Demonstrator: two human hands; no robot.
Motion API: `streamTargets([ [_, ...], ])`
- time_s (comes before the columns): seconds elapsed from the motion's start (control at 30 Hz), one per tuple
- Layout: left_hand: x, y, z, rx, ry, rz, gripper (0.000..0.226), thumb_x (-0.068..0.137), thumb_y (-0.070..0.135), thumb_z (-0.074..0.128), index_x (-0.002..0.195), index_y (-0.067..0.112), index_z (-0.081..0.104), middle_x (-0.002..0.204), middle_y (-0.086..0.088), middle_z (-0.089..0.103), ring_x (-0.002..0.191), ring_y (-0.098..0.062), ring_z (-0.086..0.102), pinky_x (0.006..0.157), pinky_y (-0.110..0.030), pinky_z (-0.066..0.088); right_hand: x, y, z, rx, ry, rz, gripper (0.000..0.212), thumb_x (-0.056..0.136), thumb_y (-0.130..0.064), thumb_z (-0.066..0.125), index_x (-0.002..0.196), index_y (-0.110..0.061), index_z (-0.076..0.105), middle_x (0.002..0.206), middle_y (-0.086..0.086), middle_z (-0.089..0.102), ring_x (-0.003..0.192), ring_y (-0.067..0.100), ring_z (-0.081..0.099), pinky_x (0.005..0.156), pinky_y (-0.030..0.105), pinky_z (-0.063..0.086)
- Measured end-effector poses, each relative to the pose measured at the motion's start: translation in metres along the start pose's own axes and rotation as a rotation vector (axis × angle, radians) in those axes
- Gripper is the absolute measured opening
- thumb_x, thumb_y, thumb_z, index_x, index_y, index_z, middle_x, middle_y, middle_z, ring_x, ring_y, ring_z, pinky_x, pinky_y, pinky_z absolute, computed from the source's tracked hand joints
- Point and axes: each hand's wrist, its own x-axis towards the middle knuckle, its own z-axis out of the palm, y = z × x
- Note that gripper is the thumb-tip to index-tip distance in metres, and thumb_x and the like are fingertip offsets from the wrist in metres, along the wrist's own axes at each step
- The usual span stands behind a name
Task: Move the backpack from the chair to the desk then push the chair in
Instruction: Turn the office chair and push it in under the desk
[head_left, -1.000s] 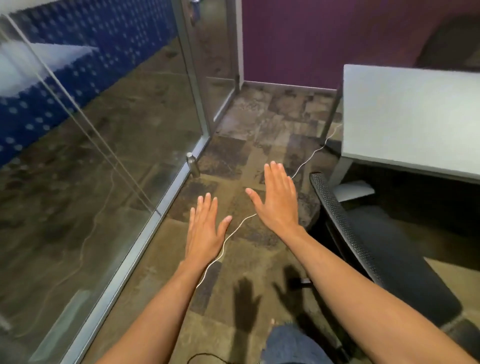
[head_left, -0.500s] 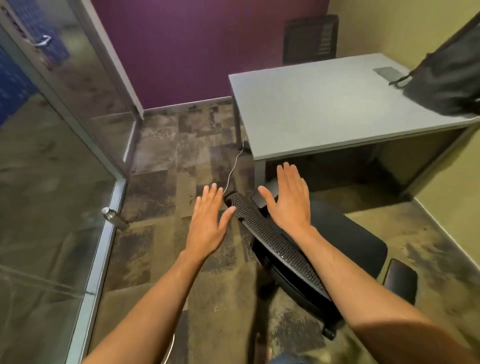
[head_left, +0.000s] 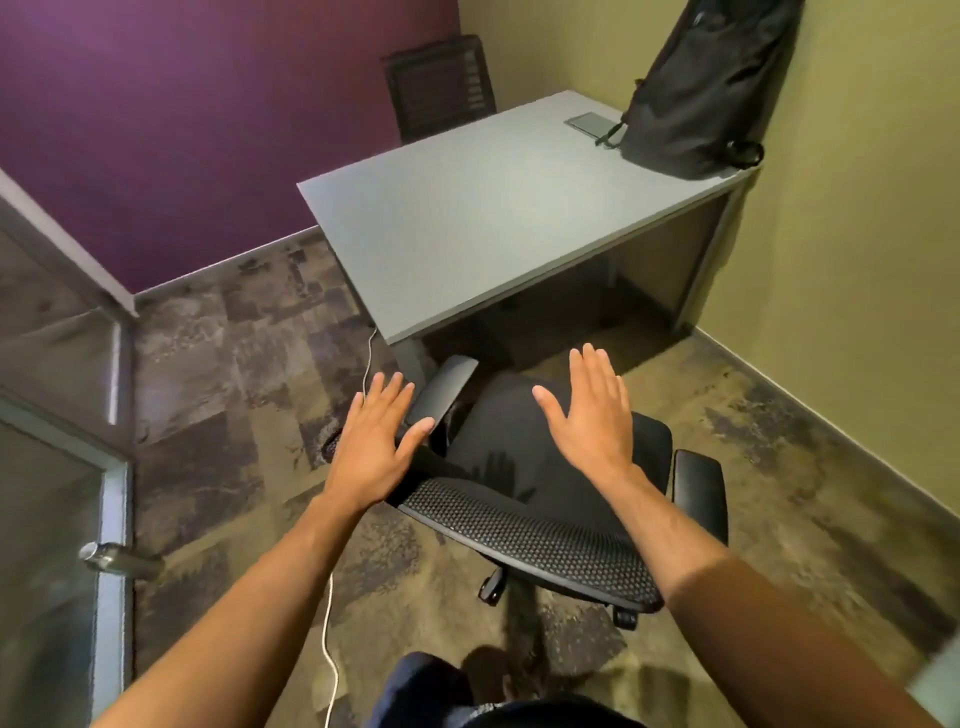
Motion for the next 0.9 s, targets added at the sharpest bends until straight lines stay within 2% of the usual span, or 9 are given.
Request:
streamTargets([
  [0.37,0.02,0.014,0.014,0.035,-0.121,0.063,0.081,0.089,0.069,0.025,0.151,0.017,0.031,0.163,-0.001,0.018,0.151,-0.013,0.001,0.123,-0.041,0.002,-0.027,0.031,-0.013,0.009,-0.031,0.158,0.076,0.097,-0.062,0.032,0.155,-0.014,0.022,0.165,0.006,0.014,0.152,0.021,0.005,0.121,0.042,0.006],
  [0.63,0.015,0.003,0.018,0.107,-0.189,0.039,0.093,0.082,0.077,0.015,0.151,0.017,0.034,0.163,-0.003,0.02,0.152,-0.016,0.002,0.123,-0.045,0.004,-0.063,0.024,-0.016,-0.009,-0.151,0.143,0.076,0.097,-0.063,0.03,0.154,-0.014,0.024,0.164,0.006,0.017,0.152,0.02,0.008,0.12,0.046,0.011],
  [0.9,0.008,-0.018,0.014,0.136,-0.224,-0.006,0.088,0.085,0.079,0.018,0.144,0.021,0.046,0.16,-0.001,0.03,0.152,-0.017,0.01,0.122,-0.05,0.009,-0.095,-0.004,-0.013,-0.031,-0.277,0.123,0.075,0.098,-0.062,0.029,0.154,-0.013,0.025,0.164,0.006,0.017,0.151,0.021,0.008,0.12,0.049,0.014],
])
